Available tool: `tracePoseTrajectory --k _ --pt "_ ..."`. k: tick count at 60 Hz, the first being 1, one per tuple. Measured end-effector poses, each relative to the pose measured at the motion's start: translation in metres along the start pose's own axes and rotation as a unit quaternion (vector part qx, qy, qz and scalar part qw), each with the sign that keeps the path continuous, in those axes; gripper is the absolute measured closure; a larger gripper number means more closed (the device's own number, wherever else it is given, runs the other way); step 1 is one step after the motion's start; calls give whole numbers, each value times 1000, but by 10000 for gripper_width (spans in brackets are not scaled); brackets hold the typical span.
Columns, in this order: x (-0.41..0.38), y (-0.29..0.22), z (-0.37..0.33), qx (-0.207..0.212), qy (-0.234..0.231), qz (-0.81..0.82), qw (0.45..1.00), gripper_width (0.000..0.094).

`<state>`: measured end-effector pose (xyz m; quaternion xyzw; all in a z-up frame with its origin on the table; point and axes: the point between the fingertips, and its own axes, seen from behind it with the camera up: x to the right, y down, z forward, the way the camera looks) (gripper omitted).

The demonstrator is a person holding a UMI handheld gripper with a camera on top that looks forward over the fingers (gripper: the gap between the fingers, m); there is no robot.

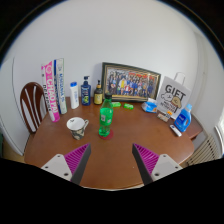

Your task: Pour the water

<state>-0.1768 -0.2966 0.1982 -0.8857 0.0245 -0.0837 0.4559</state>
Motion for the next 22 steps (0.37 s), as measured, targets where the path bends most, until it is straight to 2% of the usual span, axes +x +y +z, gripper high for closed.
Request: tracePoseTrajectory --k 8,22 --pt "8 -2 -22 9 4 -3 1000 83" --pt "11 3 -38 12 -15 -7 1000 85"
